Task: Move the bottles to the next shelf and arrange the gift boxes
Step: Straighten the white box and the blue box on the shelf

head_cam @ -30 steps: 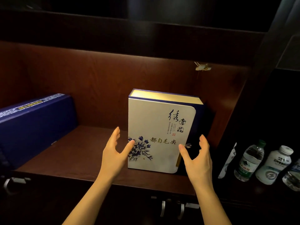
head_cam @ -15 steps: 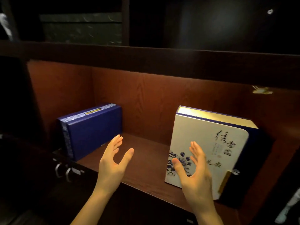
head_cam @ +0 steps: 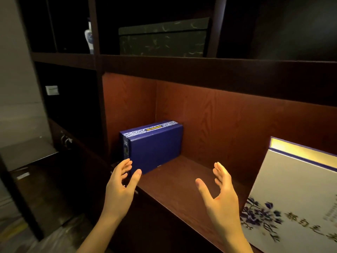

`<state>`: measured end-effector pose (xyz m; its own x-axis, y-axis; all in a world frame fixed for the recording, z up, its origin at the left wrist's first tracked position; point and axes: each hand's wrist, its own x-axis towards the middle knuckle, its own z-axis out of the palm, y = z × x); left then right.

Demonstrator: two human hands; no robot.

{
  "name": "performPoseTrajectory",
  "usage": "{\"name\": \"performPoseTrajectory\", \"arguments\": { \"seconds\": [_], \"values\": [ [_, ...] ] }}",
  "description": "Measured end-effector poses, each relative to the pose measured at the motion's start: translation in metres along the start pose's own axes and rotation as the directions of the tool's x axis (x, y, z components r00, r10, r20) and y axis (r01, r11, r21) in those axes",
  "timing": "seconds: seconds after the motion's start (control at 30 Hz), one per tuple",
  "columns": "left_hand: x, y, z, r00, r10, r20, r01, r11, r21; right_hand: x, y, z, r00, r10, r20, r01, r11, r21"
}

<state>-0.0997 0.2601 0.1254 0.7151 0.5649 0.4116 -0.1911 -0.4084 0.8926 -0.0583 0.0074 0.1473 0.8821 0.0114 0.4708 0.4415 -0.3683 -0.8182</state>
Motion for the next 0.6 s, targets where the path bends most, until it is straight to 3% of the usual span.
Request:
{"name": "performPoseTrajectory", "arguments": {
  "seconds": [0.23,0.43,0.6],
  "values": [
    [0.045,-0.027,0.009,0.998,-0.043,-0.037,0.043,0.999,0.005,0.055,0.028,0.04,0.999,-0.001,0.038,0.001,1.0,-0.014],
    [0.107,-0.07,0.031,0.995,-0.08,-0.067,0.087,0.991,0.1,0.124,0.061,0.09,0.994,0.081,0.078,-0.081,0.997,-0.007],
    [0.17,-0.105,0.044,0.974,-0.173,-0.144,0.182,0.982,0.052,0.187,0.091,0.136,0.977,0.153,0.15,-0.159,0.987,0.027]
  ]
}}
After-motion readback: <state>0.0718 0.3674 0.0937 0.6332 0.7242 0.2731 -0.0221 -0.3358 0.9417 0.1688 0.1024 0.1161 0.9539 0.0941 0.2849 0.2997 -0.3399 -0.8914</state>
